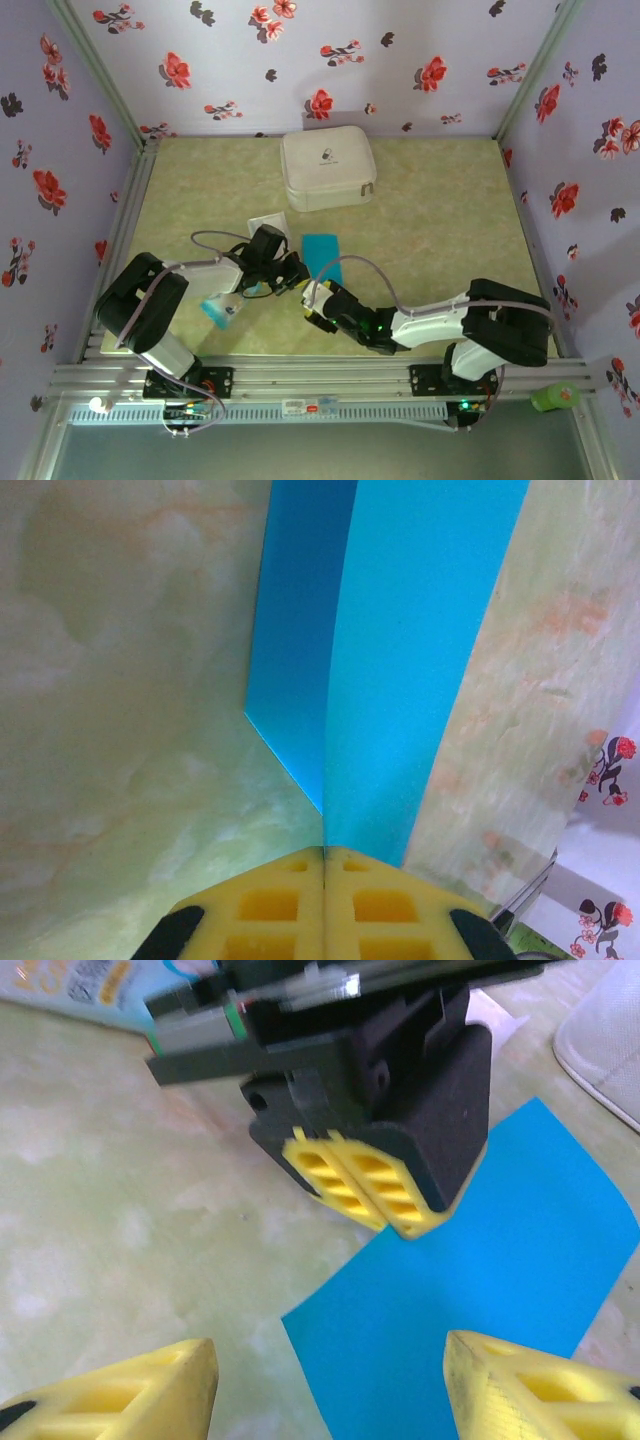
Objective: Fold a paper plane with a square sheet of paper (pick it up from the middle)
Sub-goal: Third fold the triangle at the center of the table.
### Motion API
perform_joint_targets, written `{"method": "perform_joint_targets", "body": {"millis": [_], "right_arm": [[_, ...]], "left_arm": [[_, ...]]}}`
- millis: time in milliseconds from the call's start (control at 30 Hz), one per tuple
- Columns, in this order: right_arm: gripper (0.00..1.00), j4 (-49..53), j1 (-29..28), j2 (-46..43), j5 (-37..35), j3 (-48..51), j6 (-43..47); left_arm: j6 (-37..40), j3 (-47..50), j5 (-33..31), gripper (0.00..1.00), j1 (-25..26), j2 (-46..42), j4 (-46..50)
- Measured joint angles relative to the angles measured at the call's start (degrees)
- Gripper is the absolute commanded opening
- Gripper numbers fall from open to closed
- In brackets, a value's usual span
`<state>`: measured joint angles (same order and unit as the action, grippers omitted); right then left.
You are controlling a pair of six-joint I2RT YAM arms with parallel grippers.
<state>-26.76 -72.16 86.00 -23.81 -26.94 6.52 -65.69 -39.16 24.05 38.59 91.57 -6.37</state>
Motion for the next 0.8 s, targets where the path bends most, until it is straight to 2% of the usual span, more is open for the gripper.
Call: {"method": "perform_joint_targets", "body": {"millis": [400, 800], "right_arm": [[0.58, -3.28, -0.9, 4.37, -5.81, 0.0, 0.61], [0.45, -8.0, -1.62, 6.71, -9.25, 0.0, 0.98]], "left_arm": [[0.0, 0.0, 0.02, 0.03, -0.02, 0.0, -0.02], [0.0, 0.0, 0.04, 0.03, -0.02, 0.0, -0.02]]}}
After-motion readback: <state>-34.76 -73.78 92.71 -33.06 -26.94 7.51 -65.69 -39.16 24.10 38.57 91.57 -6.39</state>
